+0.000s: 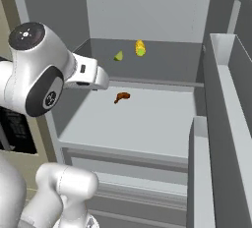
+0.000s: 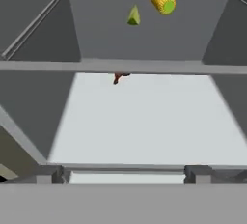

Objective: Transport the chicken drumstick and lemon wedge to the fridge. Place the chicken drumstick on the rack containing meat and place the lemon wedge on the rack containing the vegetable, ensuring meats and vegetables are on different racks.

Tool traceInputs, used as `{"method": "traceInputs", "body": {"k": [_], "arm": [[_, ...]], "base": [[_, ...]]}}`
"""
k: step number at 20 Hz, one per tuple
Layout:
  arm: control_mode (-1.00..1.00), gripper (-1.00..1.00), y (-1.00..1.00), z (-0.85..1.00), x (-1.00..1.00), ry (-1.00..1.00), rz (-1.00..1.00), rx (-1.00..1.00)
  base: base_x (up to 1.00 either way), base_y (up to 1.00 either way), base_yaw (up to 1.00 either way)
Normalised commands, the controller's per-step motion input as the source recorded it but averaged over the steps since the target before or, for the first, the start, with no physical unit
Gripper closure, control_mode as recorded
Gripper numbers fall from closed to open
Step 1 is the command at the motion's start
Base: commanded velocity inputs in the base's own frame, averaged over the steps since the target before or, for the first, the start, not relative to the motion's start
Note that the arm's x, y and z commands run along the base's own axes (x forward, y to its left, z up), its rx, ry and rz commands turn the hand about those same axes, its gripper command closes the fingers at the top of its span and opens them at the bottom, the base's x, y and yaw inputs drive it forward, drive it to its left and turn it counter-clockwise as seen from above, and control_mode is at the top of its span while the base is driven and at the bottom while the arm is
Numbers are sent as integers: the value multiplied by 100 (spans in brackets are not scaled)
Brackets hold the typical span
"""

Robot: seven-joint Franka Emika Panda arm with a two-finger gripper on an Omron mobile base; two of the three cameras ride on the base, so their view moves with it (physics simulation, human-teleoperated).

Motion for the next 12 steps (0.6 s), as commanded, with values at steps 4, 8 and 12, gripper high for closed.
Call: {"method": "traceInputs", "body": {"k": [4,8,12], "arm": [[-100,-100,13,-24,-1,19,0,-2],[-100,-100,5,-35,-14,5,0,0],[-100,-100,10,-47,-13,4,0,-1]], "base": [[0,0,0],[0,0,0],[0,0,0]]}}
